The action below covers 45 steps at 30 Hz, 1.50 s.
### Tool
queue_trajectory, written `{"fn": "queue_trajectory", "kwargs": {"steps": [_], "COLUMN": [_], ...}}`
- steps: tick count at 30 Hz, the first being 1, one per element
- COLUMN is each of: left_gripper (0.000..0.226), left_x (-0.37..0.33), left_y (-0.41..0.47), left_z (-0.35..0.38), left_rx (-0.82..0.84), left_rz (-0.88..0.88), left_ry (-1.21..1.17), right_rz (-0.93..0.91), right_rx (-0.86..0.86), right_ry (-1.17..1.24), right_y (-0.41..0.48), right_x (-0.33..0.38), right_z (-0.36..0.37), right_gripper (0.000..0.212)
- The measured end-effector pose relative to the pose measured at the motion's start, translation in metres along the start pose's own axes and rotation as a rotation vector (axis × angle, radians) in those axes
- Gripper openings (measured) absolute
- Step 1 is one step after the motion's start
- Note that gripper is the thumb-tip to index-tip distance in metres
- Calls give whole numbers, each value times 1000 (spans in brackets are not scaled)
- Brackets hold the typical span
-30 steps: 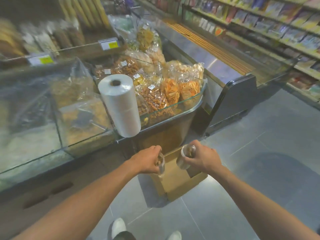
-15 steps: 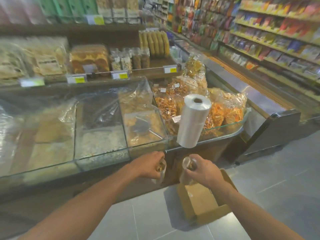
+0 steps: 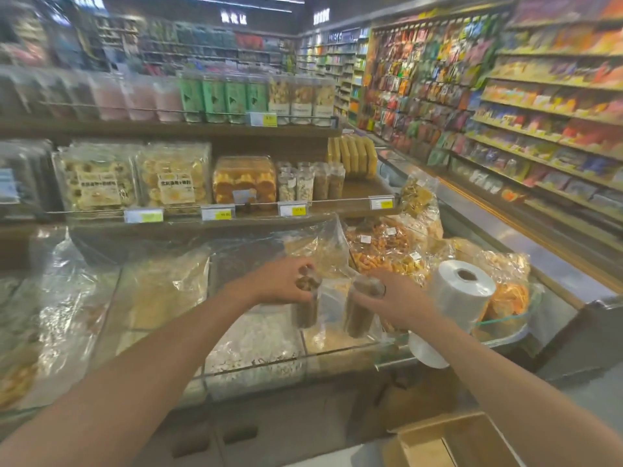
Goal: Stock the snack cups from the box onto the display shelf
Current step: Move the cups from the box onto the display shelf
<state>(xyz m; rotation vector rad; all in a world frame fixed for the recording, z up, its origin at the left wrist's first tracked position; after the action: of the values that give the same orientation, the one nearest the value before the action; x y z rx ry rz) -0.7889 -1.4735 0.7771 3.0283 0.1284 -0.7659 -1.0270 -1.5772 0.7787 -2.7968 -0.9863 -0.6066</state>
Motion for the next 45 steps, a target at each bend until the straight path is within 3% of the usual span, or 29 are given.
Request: {"fn": "queue_trajectory", "kwargs": {"steps": [4, 10, 15, 26, 33, 37, 41, 45], "left_gripper": [62, 61, 60, 65, 62, 58, 63, 62], "left_x": [12, 25, 35, 54, 72, 84, 97, 115], "left_y": [29, 90, 153, 302, 377, 412, 445, 471], "left_z": [-51, -105, -133, -165, -176, -183, -187, -188], "left_rx": [-69, -118, -138, -174, -140, -137, -120, -109], "left_rz": [-6, -4, -10, -82, -88, -83, -65, -55], "left_ry": [-23, -30, 5, 36, 33, 27, 29, 36], "right_rz": [-21, -53, -86, -65, -5, 44, 86, 76], "right_rx": [-37, -43, -13, -3, -36, -82, -81, -73], "right_ry": [-32, -18, -42, -39, -30, -27, -44, 86], "right_y": [63, 154, 243, 417, 514, 566, 623, 655], "right_x": [26, 44, 23, -42, -80, -97, -117, -121], "right_z": [-37, -87, -108, -140, -135, -119, -94, -75], "right_gripper": [77, 58, 72, 70, 74, 58, 64, 71]}}
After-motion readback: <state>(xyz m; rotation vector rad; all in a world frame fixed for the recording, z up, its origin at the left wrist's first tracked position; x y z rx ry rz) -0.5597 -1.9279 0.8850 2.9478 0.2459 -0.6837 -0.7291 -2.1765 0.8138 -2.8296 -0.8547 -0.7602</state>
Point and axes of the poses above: each hand's wrist, its own y-axis towards the middle knuckle, its own z-axis out of the palm, x = y × z, the point moved 3 cm from there along y, towards the middle knuckle, and after that the axes turned 1 degree about z, right-handed, at the moved point
